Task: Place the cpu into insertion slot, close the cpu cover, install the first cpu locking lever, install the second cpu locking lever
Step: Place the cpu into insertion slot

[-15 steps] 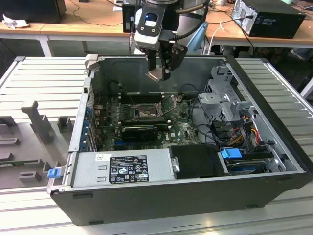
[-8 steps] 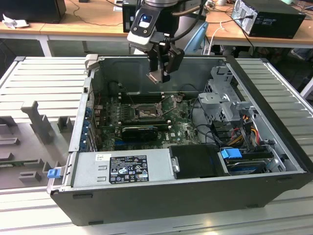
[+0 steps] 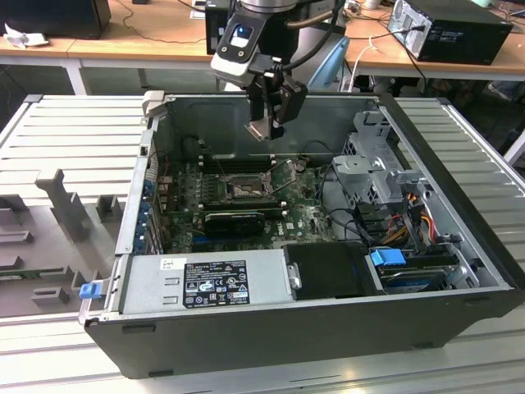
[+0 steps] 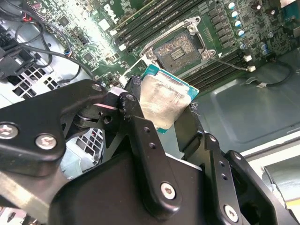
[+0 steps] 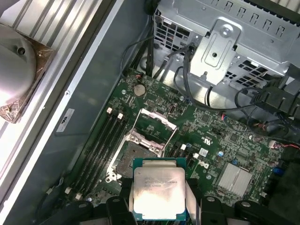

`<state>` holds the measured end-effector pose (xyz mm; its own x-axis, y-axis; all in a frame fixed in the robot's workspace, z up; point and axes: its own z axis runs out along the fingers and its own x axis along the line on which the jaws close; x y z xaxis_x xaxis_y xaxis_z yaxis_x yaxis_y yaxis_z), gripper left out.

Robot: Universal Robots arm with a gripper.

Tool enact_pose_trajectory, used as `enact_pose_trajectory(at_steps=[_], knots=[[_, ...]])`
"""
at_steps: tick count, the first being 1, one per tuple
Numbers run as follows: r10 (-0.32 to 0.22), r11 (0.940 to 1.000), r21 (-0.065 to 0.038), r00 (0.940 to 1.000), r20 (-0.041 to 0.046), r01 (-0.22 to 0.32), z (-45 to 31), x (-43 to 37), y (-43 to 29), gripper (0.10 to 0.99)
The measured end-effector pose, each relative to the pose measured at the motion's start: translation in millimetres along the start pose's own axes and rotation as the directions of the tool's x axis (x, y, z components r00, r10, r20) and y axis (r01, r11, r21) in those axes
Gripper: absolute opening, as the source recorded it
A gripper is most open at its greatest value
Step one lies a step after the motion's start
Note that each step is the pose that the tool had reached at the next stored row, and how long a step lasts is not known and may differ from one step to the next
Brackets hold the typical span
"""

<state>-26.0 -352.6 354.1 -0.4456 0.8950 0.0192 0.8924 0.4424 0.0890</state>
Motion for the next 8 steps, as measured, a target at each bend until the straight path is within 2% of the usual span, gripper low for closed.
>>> enact_pose_trajectory(at_steps=[8], knots=[[0.018, 0.9998, 0.0, 0.9998, 0.0016, -0.018, 2.2, 0.0, -0.2, 0.529]])
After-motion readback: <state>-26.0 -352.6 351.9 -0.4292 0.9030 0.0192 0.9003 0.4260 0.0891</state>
